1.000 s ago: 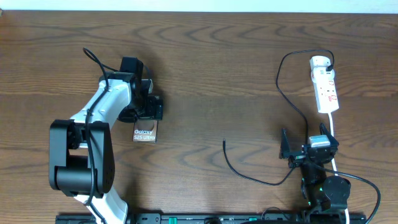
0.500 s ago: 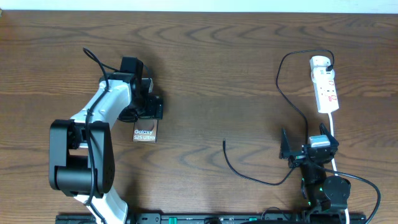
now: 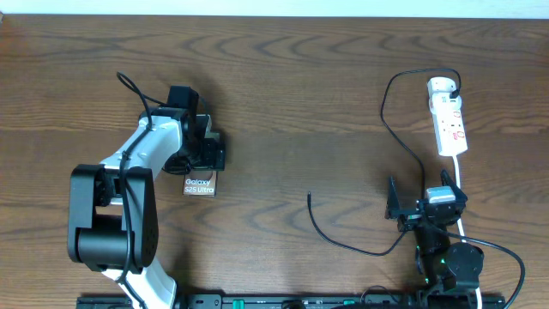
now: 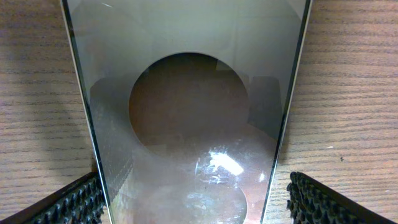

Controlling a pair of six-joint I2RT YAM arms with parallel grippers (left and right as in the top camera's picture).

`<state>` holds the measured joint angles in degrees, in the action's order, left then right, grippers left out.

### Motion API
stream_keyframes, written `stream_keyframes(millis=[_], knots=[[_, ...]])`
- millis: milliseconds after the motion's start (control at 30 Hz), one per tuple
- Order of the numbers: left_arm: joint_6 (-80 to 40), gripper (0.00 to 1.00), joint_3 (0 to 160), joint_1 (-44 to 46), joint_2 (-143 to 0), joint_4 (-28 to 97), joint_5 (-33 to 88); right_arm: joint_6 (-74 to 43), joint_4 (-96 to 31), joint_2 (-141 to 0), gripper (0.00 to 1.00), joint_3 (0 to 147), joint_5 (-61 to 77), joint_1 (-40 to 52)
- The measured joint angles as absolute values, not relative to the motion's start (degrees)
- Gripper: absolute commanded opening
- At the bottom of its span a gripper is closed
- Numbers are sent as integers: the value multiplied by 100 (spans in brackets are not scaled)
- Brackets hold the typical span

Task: Plug charger to phone and switch on socket
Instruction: 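Lower the open left gripper down onto the phone's top edge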

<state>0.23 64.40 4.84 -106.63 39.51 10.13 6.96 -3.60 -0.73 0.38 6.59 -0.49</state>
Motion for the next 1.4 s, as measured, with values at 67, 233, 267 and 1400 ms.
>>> stream_keyframes(millis=[67, 233, 267, 1400], knots=[[23, 92, 6440, 484, -10663, 3953, 1013, 696, -362, -73, 99, 38, 661, -49], [23, 92, 6436, 491, -10663, 3942, 937, 696, -360, -73, 99, 38, 661, -49], [23, 92, 6429, 495, -10663, 3933, 873, 696, -360, -73, 99, 38, 661, -49], [21, 92, 6353, 578, -10652, 3806, 628, 696, -360, -73, 99, 38, 661, -49]])
